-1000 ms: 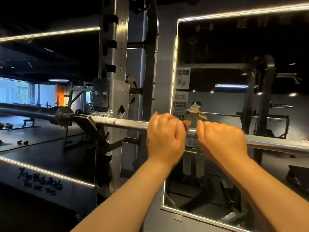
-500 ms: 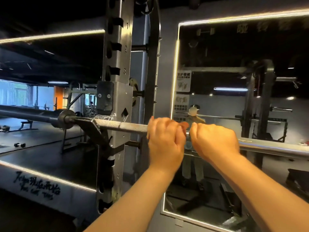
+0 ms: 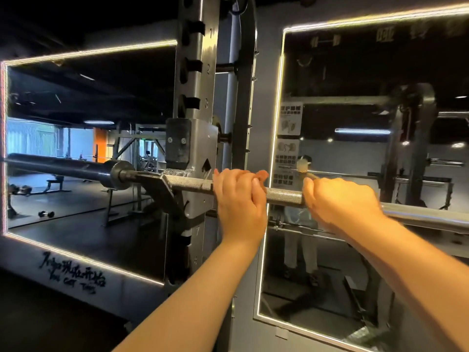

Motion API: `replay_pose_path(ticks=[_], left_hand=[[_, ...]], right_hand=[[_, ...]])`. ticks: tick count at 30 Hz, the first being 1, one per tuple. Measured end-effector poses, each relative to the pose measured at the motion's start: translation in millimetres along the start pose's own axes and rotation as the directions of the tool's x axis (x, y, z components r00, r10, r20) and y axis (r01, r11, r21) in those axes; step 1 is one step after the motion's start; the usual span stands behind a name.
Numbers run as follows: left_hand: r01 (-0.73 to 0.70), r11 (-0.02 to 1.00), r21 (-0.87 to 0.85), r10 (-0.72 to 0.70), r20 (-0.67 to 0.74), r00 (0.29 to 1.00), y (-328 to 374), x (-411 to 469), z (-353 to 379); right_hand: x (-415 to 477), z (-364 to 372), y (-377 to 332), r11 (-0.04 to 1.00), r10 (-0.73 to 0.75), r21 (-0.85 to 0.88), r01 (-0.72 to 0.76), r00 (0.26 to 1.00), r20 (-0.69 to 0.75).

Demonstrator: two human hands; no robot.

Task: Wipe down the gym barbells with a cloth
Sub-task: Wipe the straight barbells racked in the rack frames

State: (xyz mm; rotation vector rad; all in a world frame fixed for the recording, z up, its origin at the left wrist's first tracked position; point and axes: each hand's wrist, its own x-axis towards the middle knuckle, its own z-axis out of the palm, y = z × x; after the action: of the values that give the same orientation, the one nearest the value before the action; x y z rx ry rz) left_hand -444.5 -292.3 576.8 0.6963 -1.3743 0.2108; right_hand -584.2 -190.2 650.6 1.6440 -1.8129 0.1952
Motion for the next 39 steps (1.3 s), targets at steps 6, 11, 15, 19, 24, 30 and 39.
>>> replay_pose_path(ticks=[6, 11, 15, 19, 24, 30, 39], left_hand=[[-0.303, 0.949, 0.091, 0.292, 0.118, 0.949, -46, -27, -16], [-0.137, 0.959, 0.248, 0.075, 0.244, 0.967, -21, 48, -28], [0.083, 0.971, 0.225, -0.139, 0.248, 0.959, -24, 65, -24], [-0.024, 0.994, 0.107, 0.007, 0.153, 0.988, -4, 34, -10], [-0.333, 0.941, 0.064, 0.295, 0.332, 0.896, -25, 12, -29], [-0.044, 0.996, 0.078, 0.032, 0.147, 0.989, -53, 31, -35], [-0.332, 0.943, 0.031, 0.307, 0.306, 0.901, -24, -4, -20]], right_hand=[[-3, 12, -17, 0.994, -0.052, -0.106, 0.039, 0.991, -0.122], [-2, 11, -17, 0.991, -0.059, -0.130, 0.041, 0.989, -0.139], [-2, 9, -19, 0.997, -0.017, -0.077, 0.008, 0.992, -0.123], [-2, 11, -21, 0.995, 0.007, -0.101, -0.022, 0.988, -0.151], [-2, 14, -24, 0.976, 0.016, -0.211, -0.046, 0.990, -0.141], [-3, 16, -24, 0.982, 0.002, -0.185, -0.036, 0.984, -0.180], [-5, 14, -19, 0.993, -0.045, -0.119, 0.023, 0.981, -0.189]])
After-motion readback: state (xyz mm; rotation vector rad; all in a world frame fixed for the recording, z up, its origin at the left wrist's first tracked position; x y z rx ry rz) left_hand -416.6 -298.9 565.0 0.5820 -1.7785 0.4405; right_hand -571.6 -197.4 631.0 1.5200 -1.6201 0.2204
